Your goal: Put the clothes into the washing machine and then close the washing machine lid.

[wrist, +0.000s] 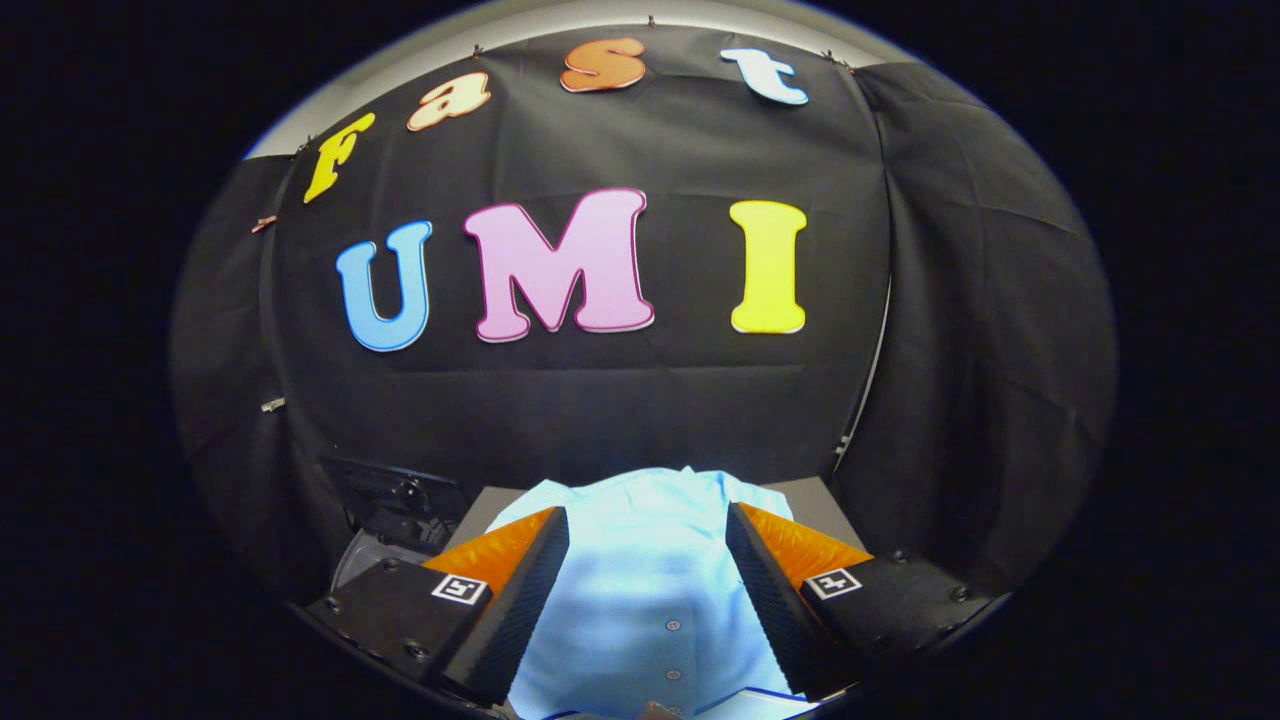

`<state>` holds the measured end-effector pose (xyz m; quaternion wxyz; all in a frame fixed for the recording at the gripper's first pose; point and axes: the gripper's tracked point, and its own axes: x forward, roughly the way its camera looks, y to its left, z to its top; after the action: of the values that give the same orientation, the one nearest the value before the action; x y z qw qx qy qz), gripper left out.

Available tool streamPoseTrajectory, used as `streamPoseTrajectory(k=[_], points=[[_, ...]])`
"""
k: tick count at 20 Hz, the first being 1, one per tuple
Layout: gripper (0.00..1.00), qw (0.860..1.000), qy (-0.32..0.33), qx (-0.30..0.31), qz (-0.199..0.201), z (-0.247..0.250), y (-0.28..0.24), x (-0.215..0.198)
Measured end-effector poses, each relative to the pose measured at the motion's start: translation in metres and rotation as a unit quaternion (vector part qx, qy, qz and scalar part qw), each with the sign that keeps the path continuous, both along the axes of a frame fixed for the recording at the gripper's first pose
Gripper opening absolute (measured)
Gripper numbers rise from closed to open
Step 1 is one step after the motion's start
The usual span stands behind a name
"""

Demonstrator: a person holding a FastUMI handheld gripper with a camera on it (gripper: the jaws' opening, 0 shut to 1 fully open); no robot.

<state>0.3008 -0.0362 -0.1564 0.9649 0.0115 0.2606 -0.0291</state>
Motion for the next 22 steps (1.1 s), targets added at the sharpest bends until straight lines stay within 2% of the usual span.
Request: streamPoseTrajectory(k=[11, 16, 22], points=[[0.99, 0.994, 0.107, -0.013, -0.014, -0.061, -0.018, 0.007], [0.99, 0.988, 0.153, 0.009, -0.028, -0.085, -0.025, 0.001], [0.98, 0.986, 0.164, 0.019, -0.014, -0.092, -0.021, 0.002]])
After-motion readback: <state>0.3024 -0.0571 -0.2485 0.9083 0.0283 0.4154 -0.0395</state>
